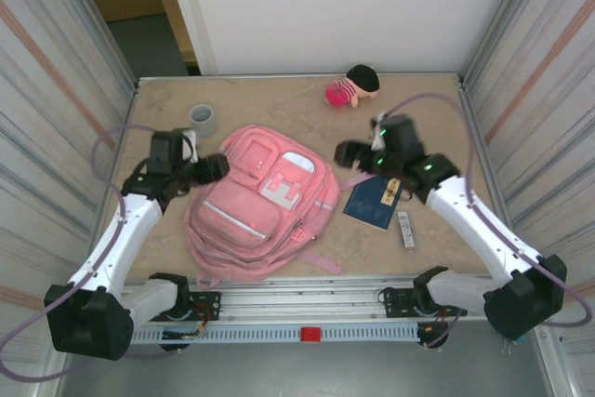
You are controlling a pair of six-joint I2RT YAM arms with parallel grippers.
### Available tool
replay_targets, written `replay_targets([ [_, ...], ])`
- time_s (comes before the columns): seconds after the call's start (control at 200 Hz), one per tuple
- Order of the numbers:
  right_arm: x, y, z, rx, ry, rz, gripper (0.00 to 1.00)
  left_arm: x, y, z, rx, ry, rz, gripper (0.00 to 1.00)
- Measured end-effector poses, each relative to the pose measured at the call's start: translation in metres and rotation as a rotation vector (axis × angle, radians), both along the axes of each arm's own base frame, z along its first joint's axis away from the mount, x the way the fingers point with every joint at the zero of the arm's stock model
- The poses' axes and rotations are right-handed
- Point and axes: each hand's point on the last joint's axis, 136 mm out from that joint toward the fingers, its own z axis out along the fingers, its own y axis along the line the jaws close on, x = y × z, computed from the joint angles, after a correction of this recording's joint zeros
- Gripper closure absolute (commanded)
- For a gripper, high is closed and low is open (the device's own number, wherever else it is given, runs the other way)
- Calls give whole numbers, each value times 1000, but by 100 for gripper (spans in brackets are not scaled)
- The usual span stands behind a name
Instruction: Pack books, pencil case, and school supplies into a backpack
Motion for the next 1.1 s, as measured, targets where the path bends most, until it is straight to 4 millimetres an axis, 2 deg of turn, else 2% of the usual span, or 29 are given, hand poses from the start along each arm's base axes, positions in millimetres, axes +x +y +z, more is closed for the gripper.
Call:
replay_targets([
  [0.07, -35, 17, -48, 9, 159, 4, 17, -25, -9, -33, -34, 127, -9, 37],
  [0.11, -53, 25, -69, 12, 224, 4, 18, -39, -12, -48, -51, 189, -8, 38],
  [0.17, -73, 36, -90, 12, 290, 12, 18, -50, -15, -60, -69, 237, -6, 39],
  [0.236, -88, 53, -103, 19, 336, 37, 20, -60, -19, -68, -86, 269, -3, 40],
  [0.366, -98, 87, -123, 50, 400, 71, 25, -65, -24, -77, -117, 280, -3, 44],
  [0.486, -92, 97, -144, 61, 449, 25, 25, -62, -28, -91, -136, 293, 5, 45],
  [0.586, -79, 95, -155, 82, 477, -31, 26, -56, -37, -102, -135, 317, -5, 43],
  [0.651, -59, 87, -159, 113, 485, -86, 26, -47, -46, -102, -134, 322, -21, 43],
  [0.842, 29, 60, -157, 199, 464, -218, 26, -9, -75, -96, -137, 311, -53, 40],
  [0.912, 60, 54, -153, 231, 433, -237, 24, 3, -81, -92, -137, 303, -56, 35],
  [1.007, 89, 50, -141, 266, 373, -228, 18, 21, -89, -80, -122, 256, -83, 28],
  [1.097, 96, 51, -130, 271, 328, -194, 15, 39, -95, -55, -95, 165, -127, 24],
])
